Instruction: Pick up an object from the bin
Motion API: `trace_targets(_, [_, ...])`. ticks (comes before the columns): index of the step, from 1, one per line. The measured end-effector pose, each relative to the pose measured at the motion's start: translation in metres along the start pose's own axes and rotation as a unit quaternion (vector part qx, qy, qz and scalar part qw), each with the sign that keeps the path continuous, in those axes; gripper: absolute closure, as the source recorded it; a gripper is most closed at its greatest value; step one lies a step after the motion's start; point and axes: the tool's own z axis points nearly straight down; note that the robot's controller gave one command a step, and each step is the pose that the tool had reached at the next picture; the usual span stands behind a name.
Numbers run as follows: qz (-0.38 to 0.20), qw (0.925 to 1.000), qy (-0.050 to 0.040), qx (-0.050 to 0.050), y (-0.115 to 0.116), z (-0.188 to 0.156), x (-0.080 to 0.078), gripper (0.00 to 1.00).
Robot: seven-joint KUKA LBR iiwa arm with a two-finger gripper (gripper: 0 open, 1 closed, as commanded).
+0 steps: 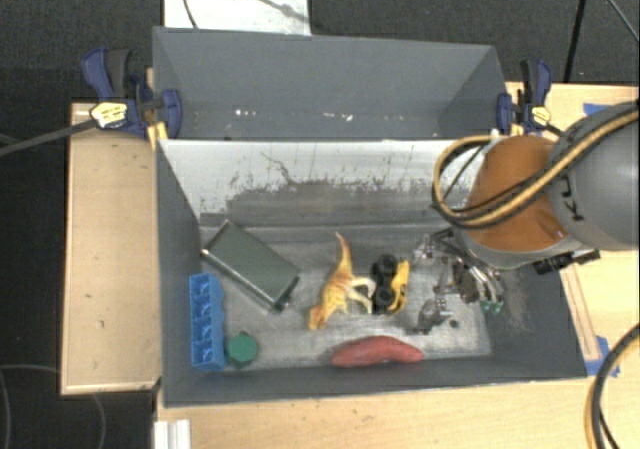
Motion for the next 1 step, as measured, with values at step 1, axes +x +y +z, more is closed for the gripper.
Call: trace_targets(1, [-0.072, 0.9974, -0.0026, 0.001, 0.0456, -0.0028, -0.0147, 1.0])
